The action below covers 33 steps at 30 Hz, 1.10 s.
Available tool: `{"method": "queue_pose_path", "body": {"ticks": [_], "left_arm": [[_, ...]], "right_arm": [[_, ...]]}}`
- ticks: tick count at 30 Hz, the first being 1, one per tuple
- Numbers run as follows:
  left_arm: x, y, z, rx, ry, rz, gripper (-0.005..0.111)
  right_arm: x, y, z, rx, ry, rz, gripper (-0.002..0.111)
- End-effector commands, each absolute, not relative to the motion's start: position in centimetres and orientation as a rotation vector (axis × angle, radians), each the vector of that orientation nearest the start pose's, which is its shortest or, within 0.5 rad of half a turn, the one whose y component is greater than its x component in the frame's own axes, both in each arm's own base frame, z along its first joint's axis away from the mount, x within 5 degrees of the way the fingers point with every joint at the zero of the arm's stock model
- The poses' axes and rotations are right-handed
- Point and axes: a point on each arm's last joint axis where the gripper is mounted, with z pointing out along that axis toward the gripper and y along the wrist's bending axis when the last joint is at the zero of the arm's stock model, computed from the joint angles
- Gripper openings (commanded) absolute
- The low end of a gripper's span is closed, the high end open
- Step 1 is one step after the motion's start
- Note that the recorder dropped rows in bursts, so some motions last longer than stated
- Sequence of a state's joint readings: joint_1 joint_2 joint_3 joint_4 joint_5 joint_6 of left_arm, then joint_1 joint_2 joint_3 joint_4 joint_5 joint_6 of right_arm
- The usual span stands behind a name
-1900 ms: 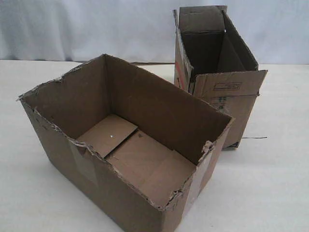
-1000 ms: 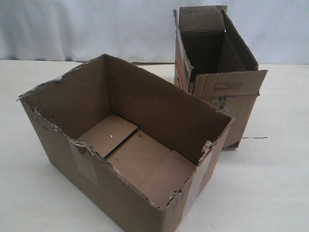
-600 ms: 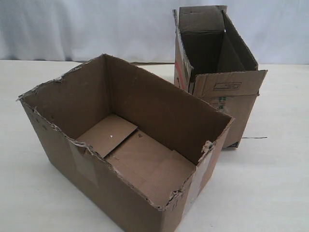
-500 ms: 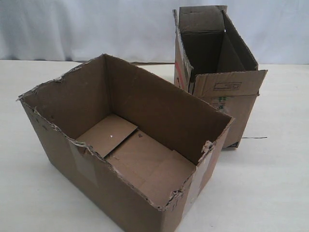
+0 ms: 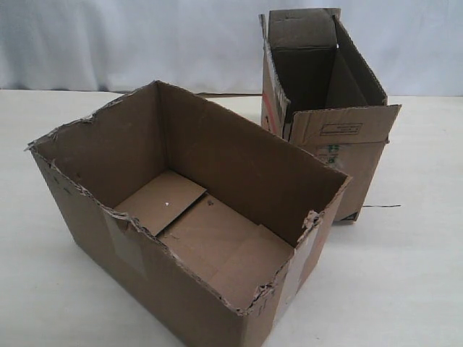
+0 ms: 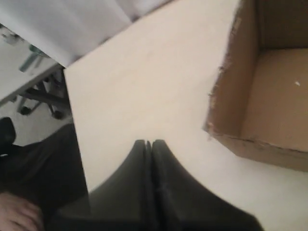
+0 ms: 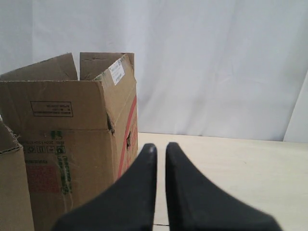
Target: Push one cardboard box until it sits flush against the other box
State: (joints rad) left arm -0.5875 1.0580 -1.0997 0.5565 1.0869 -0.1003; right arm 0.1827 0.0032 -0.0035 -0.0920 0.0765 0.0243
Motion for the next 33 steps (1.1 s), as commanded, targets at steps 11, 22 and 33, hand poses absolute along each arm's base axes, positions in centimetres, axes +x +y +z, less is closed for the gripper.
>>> {"method": "queue_pose_path", "body": {"ticks": [11, 22, 33], "left_arm": [[17.7, -19.0, 36.0, 0.955, 2.345, 0.153, 0.0], [16.3, -23.0, 36.1, 1.021, 2.292, -0.396, 0.0], [15.3, -27.5, 32.4, 1.183, 2.313, -0.4, 0.0]], "right_arm": [[5.6, 0.9, 20.6, -0.185, 1.552, 0.08, 0.005], [5.6, 0.9, 20.6, -0.185, 1.552, 0.08, 0.005], [5.6, 0.9, 20.6, -0.185, 1.552, 0.08, 0.005]]}}
